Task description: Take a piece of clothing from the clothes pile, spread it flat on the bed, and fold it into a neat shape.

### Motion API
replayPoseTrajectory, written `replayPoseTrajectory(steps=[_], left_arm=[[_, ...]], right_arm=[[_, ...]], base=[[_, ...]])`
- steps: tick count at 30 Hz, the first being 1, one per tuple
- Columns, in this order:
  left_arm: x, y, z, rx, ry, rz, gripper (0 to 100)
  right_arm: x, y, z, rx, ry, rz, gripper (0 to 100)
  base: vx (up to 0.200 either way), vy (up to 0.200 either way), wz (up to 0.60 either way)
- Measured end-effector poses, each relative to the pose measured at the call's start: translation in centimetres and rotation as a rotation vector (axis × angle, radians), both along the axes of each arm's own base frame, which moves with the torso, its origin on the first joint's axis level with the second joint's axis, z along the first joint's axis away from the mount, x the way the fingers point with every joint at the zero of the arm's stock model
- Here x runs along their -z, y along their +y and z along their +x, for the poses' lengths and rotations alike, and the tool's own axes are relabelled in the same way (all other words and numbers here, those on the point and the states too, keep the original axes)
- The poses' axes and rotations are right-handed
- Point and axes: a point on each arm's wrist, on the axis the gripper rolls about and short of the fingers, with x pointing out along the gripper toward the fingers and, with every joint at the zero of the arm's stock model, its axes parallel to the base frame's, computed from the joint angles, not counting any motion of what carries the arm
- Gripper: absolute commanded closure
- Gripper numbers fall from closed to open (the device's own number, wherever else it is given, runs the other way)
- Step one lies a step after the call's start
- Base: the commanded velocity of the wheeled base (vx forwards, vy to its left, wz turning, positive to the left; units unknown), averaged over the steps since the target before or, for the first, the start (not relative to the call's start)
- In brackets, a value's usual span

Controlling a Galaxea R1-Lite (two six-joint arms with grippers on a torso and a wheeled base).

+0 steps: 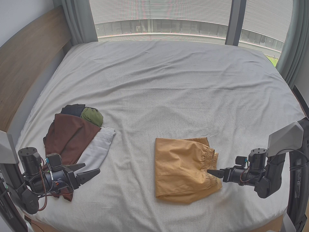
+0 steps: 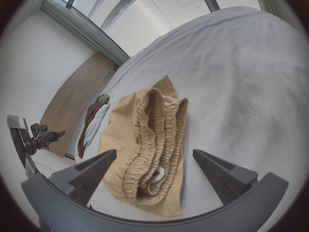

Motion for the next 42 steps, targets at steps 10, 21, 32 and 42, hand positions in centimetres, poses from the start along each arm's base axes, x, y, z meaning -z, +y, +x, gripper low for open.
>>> replayPoseTrajectory(steps=[10,21,32,42], left_arm=[[0.3,0.0,0.0,0.003,0.011,0.003,0],[0.4,0.0,0.0,0.004,0.015,0.003,0],[0.4,0.0,-0.1,0.005,0.019,0.003,0],[0.4,0.0,-0.1,0.004,0.020,0.004,0]], right_arm=[[1.5,0.5,-0.9,-0.021,0.074,-0.010,0],[1.8,2.3,-1.5,-0.046,0.142,0.047,0],[1.8,3.3,-1.5,-0.067,0.146,0.067,0],[2.0,3.4,-1.4,-0.066,0.144,0.066,100]], base=[[0.000,0.000,0.00],[0.000,0.000,0.00],[0.000,0.000,0.00],[0.000,0.000,0.00]])
